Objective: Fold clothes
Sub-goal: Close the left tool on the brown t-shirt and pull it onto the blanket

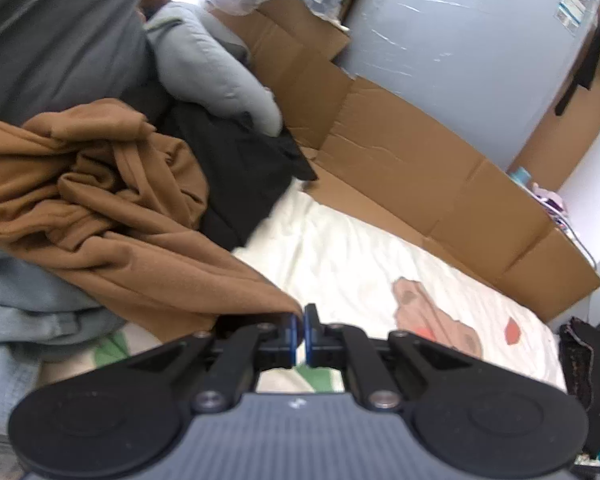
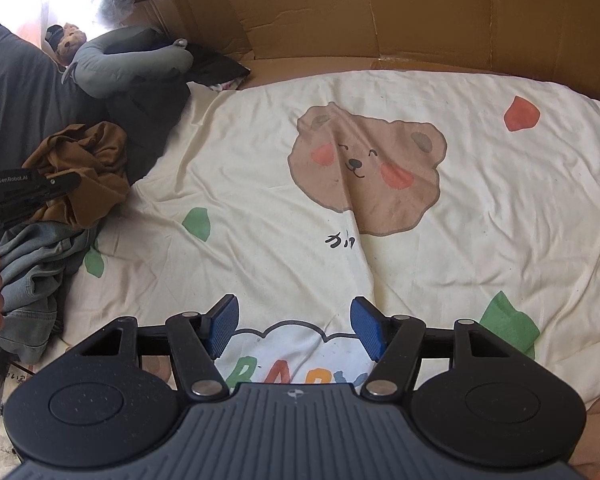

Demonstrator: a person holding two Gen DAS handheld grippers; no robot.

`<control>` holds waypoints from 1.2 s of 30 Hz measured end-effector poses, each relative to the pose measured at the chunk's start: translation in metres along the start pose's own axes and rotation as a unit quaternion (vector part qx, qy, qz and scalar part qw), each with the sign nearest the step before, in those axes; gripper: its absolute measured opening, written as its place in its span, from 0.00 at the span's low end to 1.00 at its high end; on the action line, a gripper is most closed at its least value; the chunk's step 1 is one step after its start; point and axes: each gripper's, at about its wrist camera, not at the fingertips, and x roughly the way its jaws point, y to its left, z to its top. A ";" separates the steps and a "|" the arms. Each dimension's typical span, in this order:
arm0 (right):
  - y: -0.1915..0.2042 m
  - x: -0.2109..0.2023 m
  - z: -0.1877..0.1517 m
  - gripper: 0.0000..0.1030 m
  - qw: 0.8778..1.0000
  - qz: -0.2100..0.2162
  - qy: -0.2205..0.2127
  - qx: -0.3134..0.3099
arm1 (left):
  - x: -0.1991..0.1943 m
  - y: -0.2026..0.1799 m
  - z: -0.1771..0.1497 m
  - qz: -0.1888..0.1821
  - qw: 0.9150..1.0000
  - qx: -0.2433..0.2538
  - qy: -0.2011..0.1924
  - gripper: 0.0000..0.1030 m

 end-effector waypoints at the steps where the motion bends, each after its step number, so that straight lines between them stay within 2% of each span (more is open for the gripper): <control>1: 0.000 0.000 0.000 0.64 1.000 0.001 0.000 0.001 | 0.001 -0.005 -0.001 -0.004 1.000 0.004 0.000 0.03; 7: 0.000 -0.002 0.001 0.64 1.000 0.002 -0.002 0.003 | 0.003 -0.026 -0.008 -0.025 1.000 0.000 0.000 0.03; 12: -0.003 -0.003 0.003 0.64 1.000 -0.001 -0.006 0.006 | 0.003 -0.054 -0.014 -0.071 0.997 0.020 0.011 0.02; 21: -0.015 -0.008 0.007 0.64 1.000 -0.012 -0.015 0.018 | 0.015 -0.116 -0.048 -0.151 0.986 0.031 0.064 0.02; 23: -0.017 -0.009 0.008 0.64 1.000 -0.014 -0.018 0.021 | 0.020 -0.123 -0.055 -0.160 0.983 0.035 0.087 0.03; 25: -0.020 -0.010 0.009 0.64 0.999 -0.016 -0.020 0.024 | 0.028 -0.126 -0.057 -0.151 0.982 0.041 0.101 0.06; 31: -0.026 -0.012 0.006 0.64 0.999 -0.020 -0.020 0.028 | 0.011 -0.105 -0.066 -0.126 0.985 0.041 0.111 0.25; 36: -0.025 -0.009 0.003 0.64 0.999 -0.016 -0.017 0.030 | -0.006 -0.067 -0.065 -0.061 0.991 0.035 0.111 0.48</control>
